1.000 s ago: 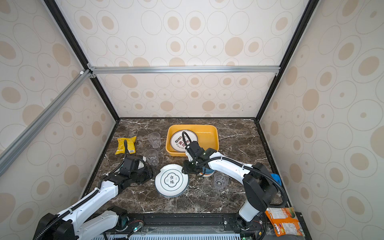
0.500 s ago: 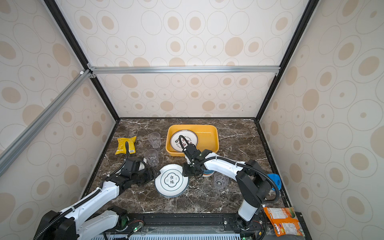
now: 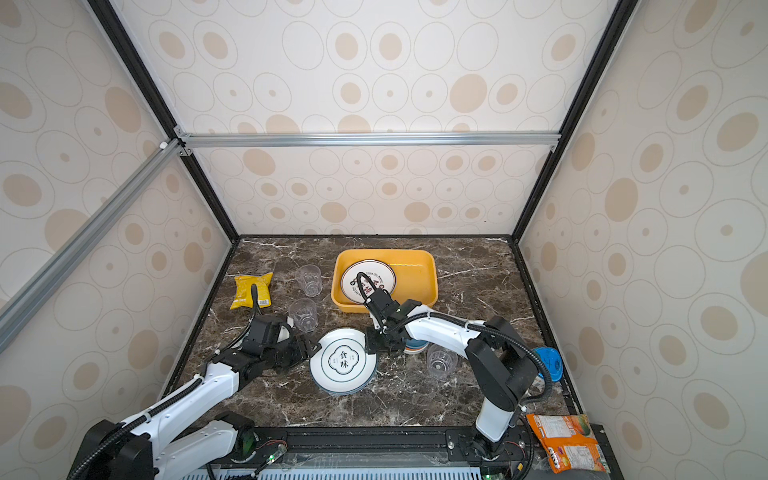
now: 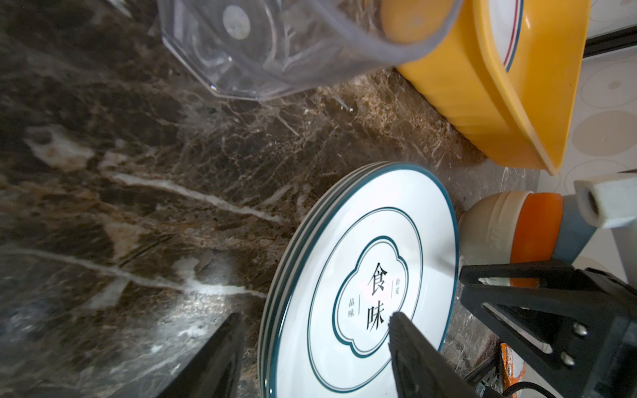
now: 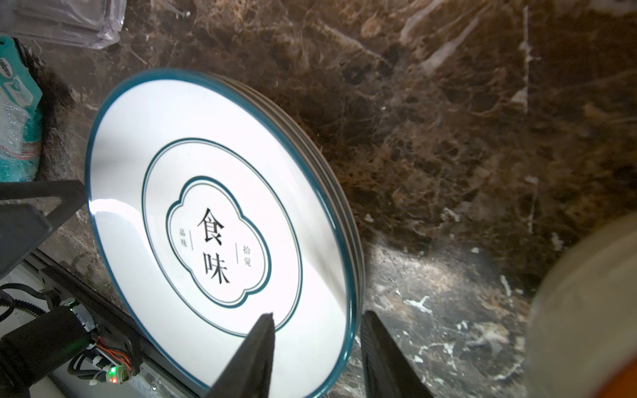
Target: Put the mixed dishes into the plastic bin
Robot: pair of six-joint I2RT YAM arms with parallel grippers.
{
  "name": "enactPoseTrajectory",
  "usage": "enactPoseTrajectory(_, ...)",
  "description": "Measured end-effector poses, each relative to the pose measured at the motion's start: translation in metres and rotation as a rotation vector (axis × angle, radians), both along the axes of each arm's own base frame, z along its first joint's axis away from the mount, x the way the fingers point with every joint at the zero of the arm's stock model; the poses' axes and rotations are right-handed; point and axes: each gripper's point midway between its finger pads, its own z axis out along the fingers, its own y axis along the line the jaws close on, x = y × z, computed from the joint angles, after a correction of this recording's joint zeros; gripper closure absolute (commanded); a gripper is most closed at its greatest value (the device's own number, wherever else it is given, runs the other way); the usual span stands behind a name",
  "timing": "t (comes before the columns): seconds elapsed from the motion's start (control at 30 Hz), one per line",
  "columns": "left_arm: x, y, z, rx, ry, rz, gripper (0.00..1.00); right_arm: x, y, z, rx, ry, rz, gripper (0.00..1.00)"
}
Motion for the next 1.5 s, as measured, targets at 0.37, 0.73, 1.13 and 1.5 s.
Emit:
enactPoseTrajectory(0.37,-0.001,0.0,-0.003,0.0,0.005,0.002,0.34,0.0,0.003,-0.002,0.002,0.0,0.005,0.6)
enactPoseTrajectory(0.73,-0.003,0.001,-0.005,-0.001,0.013,0.004,0.36,0.0,0.005,-0.005,0.004,0.009,0.008,0.64)
enactPoseTrajectory(1.13,-0.005,0.001,-0.008,0.002,0.018,0.004,0.38,0.0,0.011,-0.006,0.015,0.018,0.018,0.65)
enactPoseTrajectory(1.5,-0.006,0.002,-0.008,0.003,0.014,0.008,0.44,0.001,0.019,-0.009,0.036,0.033,0.03,0.66)
